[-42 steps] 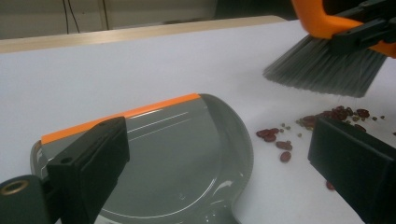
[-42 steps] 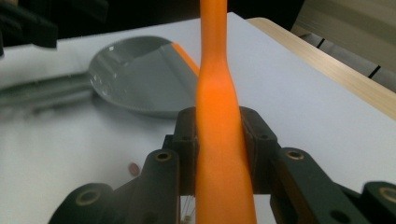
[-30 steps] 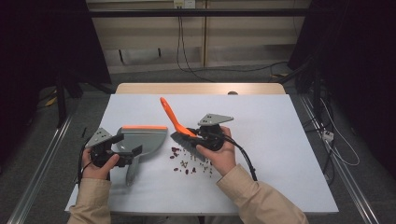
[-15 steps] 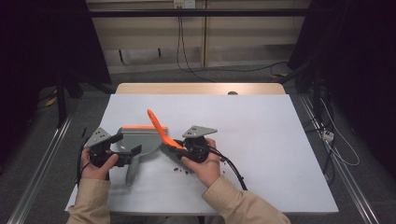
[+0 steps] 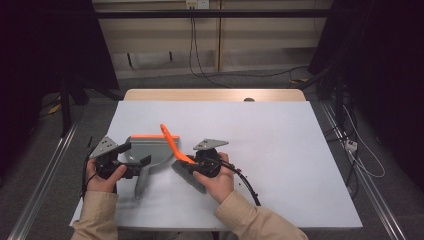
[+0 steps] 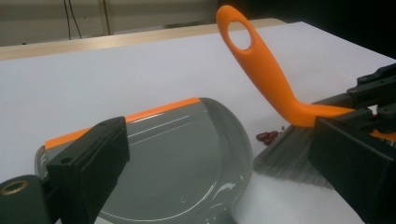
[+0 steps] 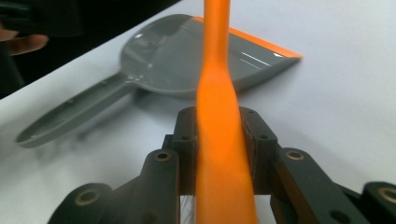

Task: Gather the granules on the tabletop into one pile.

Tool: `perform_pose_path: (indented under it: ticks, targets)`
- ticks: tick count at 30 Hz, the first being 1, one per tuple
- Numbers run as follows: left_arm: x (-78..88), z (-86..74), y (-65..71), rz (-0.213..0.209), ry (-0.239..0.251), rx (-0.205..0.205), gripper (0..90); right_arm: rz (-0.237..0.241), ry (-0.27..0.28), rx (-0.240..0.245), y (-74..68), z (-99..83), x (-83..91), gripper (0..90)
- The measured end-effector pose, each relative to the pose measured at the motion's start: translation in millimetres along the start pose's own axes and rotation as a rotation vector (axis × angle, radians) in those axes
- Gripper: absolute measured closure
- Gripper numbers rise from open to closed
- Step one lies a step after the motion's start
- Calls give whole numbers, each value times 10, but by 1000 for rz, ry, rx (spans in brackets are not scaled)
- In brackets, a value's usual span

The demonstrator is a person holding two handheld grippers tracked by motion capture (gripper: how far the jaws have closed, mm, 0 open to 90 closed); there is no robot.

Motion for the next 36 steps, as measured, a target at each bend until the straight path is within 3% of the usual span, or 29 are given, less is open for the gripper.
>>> perform_pose_path:
  ticks: [6, 28, 36]
  targets:
    - [-6, -1, 6, -2, 0, -1, 52, -34, 1, -44, 165, -12, 76, 706]
    - [-16, -1, 25, -3, -5, -10, 52, -139, 16, -74, 456, -36, 380, 705]
    - [-23, -6, 29, -5, -11, -14, 52, -167, 38, -107, 589, -66, 532, 704]
Point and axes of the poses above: each handheld gripper's, and its own axes: x roughly backward along the jaws, z roughly out of its top, y roughly to its right, the point moved 4 cm from there along -x, roughly forward along the jaws, and after that the axes turned 11 degrees about y, right-handed, at the moved point
